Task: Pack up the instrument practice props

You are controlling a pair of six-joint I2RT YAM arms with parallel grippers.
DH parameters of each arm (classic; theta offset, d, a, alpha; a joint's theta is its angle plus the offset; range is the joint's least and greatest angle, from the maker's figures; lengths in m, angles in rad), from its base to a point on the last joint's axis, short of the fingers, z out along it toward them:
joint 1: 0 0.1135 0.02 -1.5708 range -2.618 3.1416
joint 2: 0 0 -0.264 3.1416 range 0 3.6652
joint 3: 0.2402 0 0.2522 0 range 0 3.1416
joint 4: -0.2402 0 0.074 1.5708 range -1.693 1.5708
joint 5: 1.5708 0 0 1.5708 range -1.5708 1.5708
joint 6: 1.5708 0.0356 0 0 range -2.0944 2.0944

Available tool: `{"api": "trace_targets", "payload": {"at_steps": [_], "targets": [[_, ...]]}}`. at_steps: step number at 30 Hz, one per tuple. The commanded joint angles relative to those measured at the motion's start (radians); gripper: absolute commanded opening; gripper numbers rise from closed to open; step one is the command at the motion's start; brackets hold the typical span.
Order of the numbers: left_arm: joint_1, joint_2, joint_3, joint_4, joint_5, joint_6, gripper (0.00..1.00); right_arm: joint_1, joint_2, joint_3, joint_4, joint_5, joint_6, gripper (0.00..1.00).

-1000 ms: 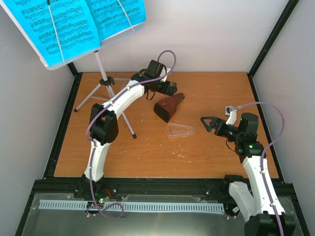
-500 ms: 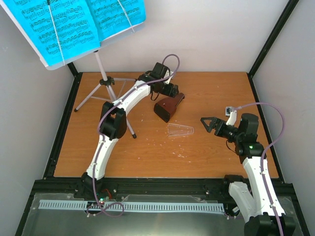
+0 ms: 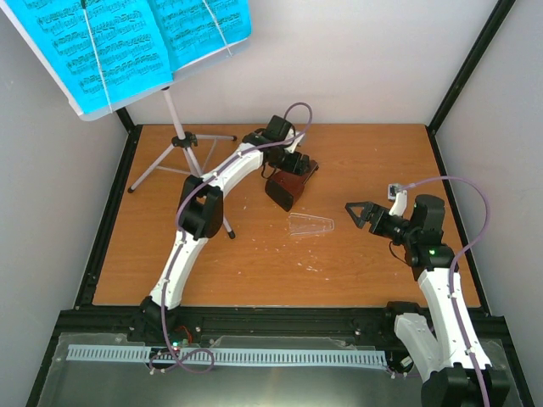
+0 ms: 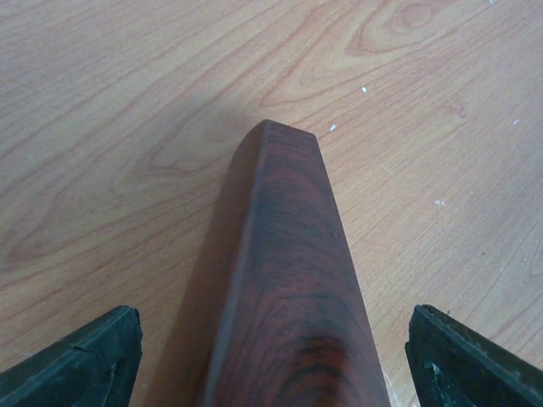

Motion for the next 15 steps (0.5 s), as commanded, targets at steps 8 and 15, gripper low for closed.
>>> {"api": "trace_targets", "payload": {"at_steps": [8, 15], "targets": [[-0.061, 0.038, 0.037, -0.024, -0.021, 0.137, 0.88, -0.002, -0.021, -0.027, 0.006, -0.008, 0.009, 1.00], [-0.085, -0.005, -0.046, -0.032, -0.099, 0.184, 0.87, -0.002, -0.052, -0.045, 0.000, -0.006, 0.021, 1.00]]}}
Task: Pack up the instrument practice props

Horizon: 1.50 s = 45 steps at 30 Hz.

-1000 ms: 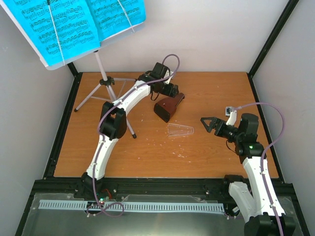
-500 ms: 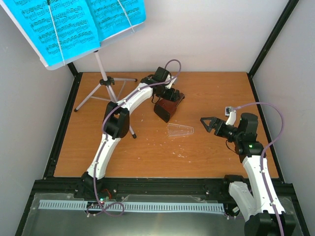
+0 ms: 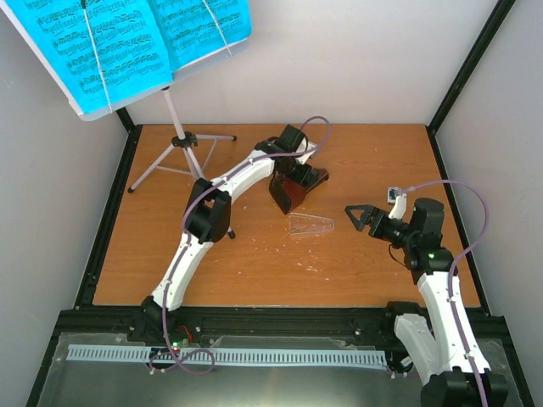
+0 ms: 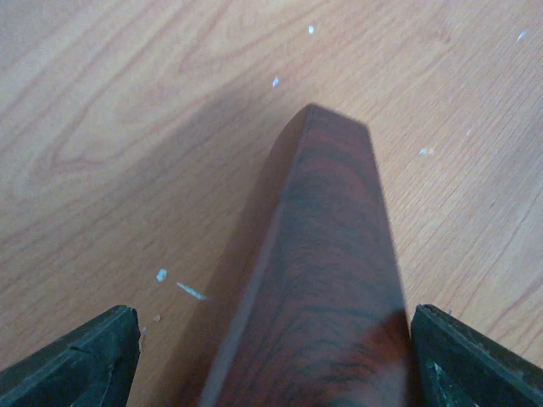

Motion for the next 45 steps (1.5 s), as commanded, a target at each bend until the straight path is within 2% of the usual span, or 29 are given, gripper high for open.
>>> {"api": "trace_targets", "payload": {"at_steps": [1, 9, 15, 19, 22, 27, 40, 45], "targets": [[-0.018, -0.039, -0.060, -0.023, -0.052, 0.062, 0.86, -0.002, -0.036, -0.024, 0.000, -0.005, 0.018, 1.00], [-0.026, -0.223, -0.355, 0.062, -0.068, 0.053, 0.76, -0.002, -0.079, -0.058, -0.014, -0.003, 0.031, 1.00], [-0.029, -0.440, -0.654, 0.150, -0.068, -0.002, 0.75, -0.002, -0.093, -0.071, -0.020, -0.007, 0.032, 1.00], [-0.040, -0.566, -0.828, 0.185, -0.073, -0.040, 0.81, -0.002, -0.103, -0.096, -0.015, -0.010, 0.034, 1.00], [-0.048, -0.629, -0.903, 0.190, -0.082, -0.054, 0.88, -0.002, -0.099, -0.119, -0.001, -0.022, 0.042, 1.00], [-0.048, -0.651, -0.906, 0.196, -0.080, -0.035, 0.94, -0.002, -0.089, -0.148, 0.021, -0.041, 0.054, 1.00], [-0.049, -0.465, -0.662, 0.118, -0.045, 0.058, 0.97, 0.000, -0.089, -0.187, 0.046, -0.058, 0.091, 1.00], [-0.053, -0.468, -0.684, 0.114, -0.035, 0.081, 0.99, -0.001, -0.089, -0.184, 0.036, -0.063, 0.085, 1.00]]}}
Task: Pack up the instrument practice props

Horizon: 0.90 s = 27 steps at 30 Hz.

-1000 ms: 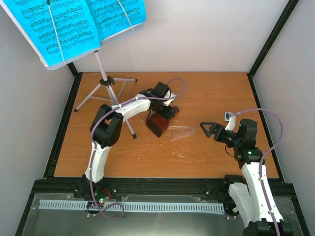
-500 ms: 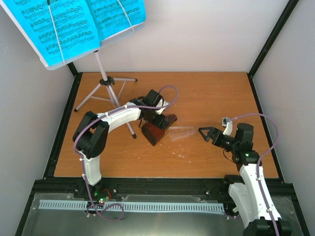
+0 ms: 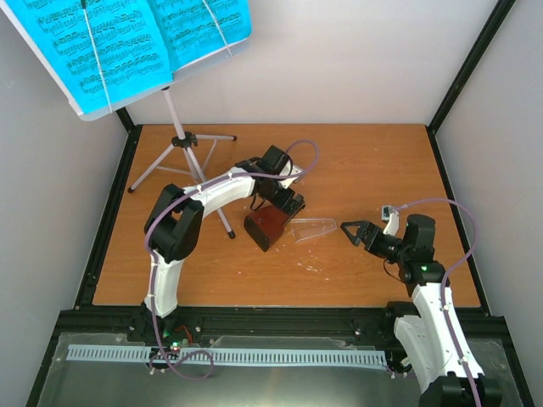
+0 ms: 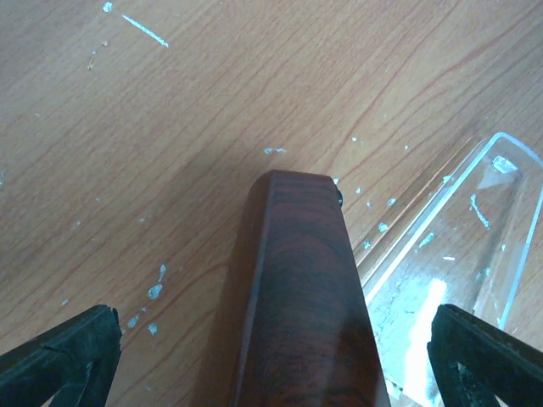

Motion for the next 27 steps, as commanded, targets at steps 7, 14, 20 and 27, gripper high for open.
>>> {"api": "trace_targets", "payload": {"at_steps": [7, 14, 20, 27], "targets": [[-0.015, -0.008, -0.024, -0.026, -0.021, 0.065, 0.99, -0.001, -0.010, -0.016, 0.003, -0.017, 0.013, 1.00], [-0.022, -0.004, -0.040, -0.033, -0.036, 0.096, 1.00, 0.000, 0.019, -0.028, 0.025, -0.032, 0.007, 1.00], [-0.025, 0.000, -0.050, -0.045, -0.044, 0.114, 1.00, 0.000, 0.030, -0.032, 0.032, -0.033, 0.007, 1.00], [-0.025, -0.025, -0.077, -0.021, -0.028, 0.121, 0.89, 0.000, 0.027, -0.044, 0.031, -0.030, 0.006, 1.00]]}}
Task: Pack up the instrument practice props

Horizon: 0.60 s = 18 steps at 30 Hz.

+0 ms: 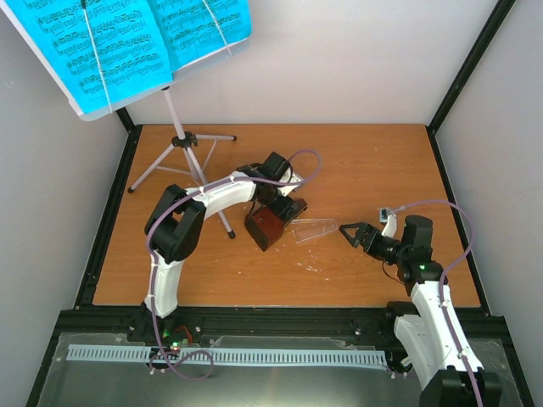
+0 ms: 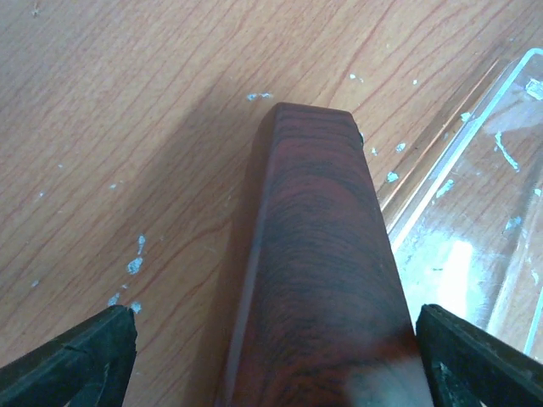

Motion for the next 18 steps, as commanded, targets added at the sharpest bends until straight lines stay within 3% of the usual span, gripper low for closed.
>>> {"api": "trace_targets", "payload": {"at_steps": [1, 11, 18], "targets": [[-0.013, -0.031, -0.029, -0.004, 0.010, 0.035, 0.86, 0.000, 0.001, -0.023, 0.024, -0.014, 0.007, 1.00], [-0.012, -0.150, -0.129, 0.063, 0.034, 0.030, 0.60, 0.000, 0.046, -0.016, 0.058, -0.021, 0.023, 1.00], [-0.013, -0.311, -0.286, 0.163, 0.062, -0.031, 0.46, 0.015, 0.071, 0.004, 0.112, -0.027, 0.076, 1.00]]}}
